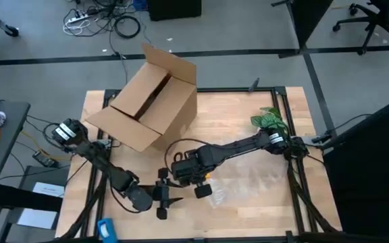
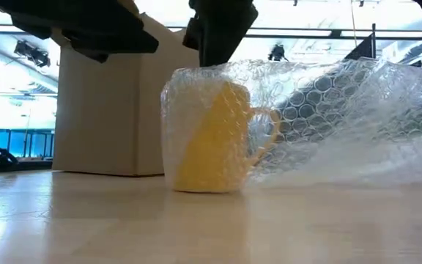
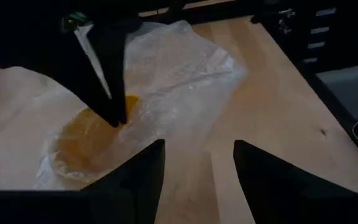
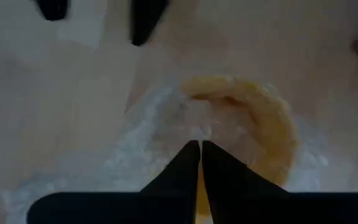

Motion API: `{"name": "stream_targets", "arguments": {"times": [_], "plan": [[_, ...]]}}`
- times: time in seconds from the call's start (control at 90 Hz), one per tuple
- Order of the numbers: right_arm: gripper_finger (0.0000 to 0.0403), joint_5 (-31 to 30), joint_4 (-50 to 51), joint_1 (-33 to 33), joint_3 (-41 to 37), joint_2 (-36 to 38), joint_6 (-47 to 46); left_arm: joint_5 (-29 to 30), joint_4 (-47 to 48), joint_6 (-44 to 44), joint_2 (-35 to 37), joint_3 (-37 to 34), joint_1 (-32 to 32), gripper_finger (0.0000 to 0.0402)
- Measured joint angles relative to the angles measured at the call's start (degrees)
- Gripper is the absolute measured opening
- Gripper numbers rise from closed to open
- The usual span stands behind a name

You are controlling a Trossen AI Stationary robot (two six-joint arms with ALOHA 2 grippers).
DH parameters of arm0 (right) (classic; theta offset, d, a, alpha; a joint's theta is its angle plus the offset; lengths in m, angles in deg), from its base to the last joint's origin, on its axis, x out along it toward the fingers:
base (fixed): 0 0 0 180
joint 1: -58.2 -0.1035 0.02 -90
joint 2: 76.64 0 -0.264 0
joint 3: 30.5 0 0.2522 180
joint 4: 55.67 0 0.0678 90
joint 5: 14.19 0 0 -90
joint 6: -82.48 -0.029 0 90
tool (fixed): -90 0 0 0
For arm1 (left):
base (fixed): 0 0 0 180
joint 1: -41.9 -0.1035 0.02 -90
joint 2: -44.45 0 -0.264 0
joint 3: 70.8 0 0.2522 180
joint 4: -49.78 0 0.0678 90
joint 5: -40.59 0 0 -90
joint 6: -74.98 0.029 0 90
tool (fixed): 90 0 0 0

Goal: Wrap mug
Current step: Wrap the yellow mug with the bubble wrap

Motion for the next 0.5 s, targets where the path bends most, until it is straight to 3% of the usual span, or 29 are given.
{"name": "stream_targets", "arguments": {"times": [0.289,0.5], "plan": [[0.0,2.07,-10.85,1.25,-11.94,-1.05,1.45,-0.39,-6.46,0.39,-6.09,0.0,-1.65,0.0177],[0.0,4.33,-12.19,1.76,-13.11,-1.22,1.11,-0.06,-9.95,2.29,-9.1,0.0,-4.11,0.0177]]}}
